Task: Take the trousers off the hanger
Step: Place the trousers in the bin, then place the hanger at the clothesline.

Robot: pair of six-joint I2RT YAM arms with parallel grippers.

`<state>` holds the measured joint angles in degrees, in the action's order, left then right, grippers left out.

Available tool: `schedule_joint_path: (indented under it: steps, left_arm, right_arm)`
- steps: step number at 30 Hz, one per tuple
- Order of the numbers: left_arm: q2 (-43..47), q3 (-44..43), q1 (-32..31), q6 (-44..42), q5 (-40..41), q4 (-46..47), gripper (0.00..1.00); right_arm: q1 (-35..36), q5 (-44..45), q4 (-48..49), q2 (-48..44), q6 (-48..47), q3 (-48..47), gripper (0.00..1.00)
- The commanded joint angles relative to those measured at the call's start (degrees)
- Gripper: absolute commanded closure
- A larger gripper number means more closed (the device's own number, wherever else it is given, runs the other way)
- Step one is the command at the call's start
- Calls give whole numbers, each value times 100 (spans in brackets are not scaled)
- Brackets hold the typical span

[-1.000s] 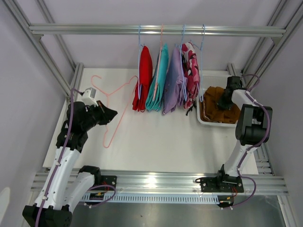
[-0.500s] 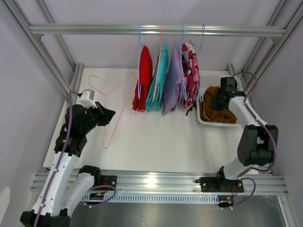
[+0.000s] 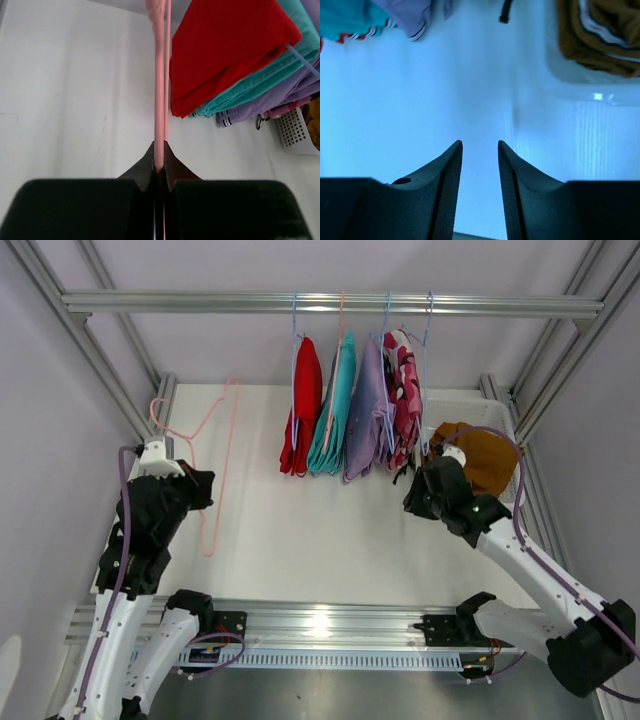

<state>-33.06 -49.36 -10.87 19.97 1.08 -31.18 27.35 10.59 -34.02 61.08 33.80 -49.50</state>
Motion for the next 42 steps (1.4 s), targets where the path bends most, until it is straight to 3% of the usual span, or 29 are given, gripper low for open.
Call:
schedule_joint_path:
  steps: [1, 4, 8, 15, 24, 35, 42]
  left_arm:
    - [-60, -485, -46, -248, 428, -28, 99]
    - [-244, -705, -46, -291, 507, -20, 99]
    - [-630, -1153, -46, -520, 805, -150, 99]
    - [-1571, -2314, -46, -888, 832, -450, 99]
    - [-2766, -3904, -46, -1267, 552, -898, 100]
    - [-4208, -5758, -38, -1662, 393, -1672, 99]
    - [-4903, -6515, 15, -1768, 612, -1892, 99]
  right_arm:
    - [647, 793, 133, -342, 443, 177, 61]
    - [1017, 884, 237, -386, 513, 325, 60]
    - [1395, 516, 1079, -430, 391, 817, 60]
    - [2081, 691, 1687, -737, -417, 1205, 61]
    - [2257, -1189, 3665, -932, -1587, 2233, 59]
    - [2283, -1867, 5026, 500, -1956, 2313, 58]
    - [2265, -2139, 5204, 1696, -2097, 1953, 62]
